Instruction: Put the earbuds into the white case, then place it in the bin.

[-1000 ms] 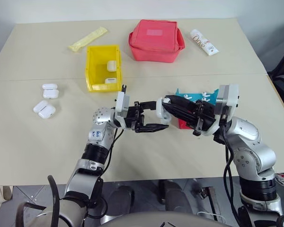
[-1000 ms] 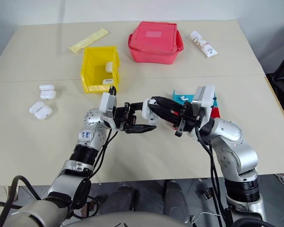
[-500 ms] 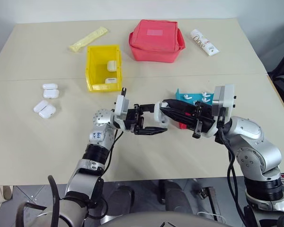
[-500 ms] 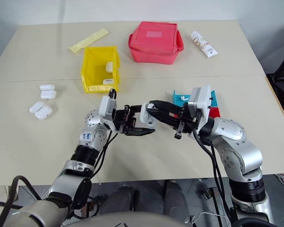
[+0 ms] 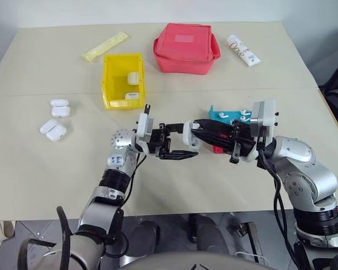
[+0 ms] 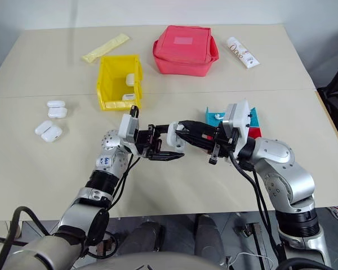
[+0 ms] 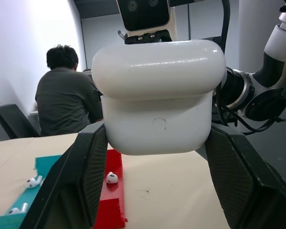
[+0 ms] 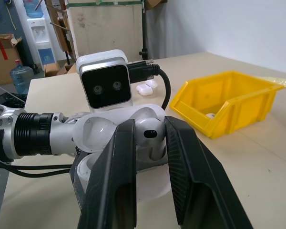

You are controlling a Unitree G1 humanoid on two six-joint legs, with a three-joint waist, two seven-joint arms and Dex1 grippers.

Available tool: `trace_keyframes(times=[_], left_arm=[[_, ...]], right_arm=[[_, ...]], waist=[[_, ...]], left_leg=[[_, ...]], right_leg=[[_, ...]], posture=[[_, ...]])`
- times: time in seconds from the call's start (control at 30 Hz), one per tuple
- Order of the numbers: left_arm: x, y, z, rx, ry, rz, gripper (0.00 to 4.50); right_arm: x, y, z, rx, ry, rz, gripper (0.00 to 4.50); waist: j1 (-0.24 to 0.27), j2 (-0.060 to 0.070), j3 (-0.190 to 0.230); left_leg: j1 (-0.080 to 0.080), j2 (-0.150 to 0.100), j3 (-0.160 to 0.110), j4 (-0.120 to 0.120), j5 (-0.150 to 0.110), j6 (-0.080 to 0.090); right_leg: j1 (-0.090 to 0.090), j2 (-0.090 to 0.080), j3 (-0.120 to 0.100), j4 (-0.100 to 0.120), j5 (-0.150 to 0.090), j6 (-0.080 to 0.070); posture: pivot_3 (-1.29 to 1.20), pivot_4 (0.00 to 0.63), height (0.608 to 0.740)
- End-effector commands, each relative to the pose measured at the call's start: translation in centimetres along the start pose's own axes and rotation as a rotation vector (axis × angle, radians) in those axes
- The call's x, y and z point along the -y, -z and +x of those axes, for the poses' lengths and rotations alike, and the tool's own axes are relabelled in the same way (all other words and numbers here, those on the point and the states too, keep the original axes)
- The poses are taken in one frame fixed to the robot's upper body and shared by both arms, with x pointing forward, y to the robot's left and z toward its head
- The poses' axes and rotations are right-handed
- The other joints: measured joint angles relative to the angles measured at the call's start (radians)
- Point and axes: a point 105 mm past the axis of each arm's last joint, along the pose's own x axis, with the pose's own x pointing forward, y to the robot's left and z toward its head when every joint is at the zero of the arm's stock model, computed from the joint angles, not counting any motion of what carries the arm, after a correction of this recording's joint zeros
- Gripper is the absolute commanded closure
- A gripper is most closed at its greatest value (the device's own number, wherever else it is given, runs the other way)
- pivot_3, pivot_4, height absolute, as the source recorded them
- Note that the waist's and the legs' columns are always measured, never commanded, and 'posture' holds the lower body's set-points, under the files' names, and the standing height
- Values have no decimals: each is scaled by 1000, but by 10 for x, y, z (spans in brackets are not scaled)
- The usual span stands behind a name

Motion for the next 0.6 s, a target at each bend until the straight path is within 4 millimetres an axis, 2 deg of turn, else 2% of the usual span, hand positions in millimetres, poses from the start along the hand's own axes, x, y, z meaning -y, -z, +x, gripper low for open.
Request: trace_keyframes(times=[0.03,0.3,0.6], left_arm=[[-16,-20,-2,53,-55,82,1776],[-15,-17,-2,42,-46,81,1776],[-14,-14,-3,30,-51,73,1776]], right_arm=[[-21,6,8,-25,-127,30,3285],[-17,-3,12,-8,-122,-13,780],[-10,-7,11,-11,-89,-33,780]], waist=[[0,0,0],[0,0,0],[0,0,0]], left_leg=[[0,0,0,0,0,0],[0,0,0,0,0,0],[0,0,0,0,0,0]], right_leg=[[0,0,0,0,0,0],[0,0,0,0,0,0],[0,0,0,0,0,0]], posture=[[0,150,740],[0,150,740],[0,150,740]])
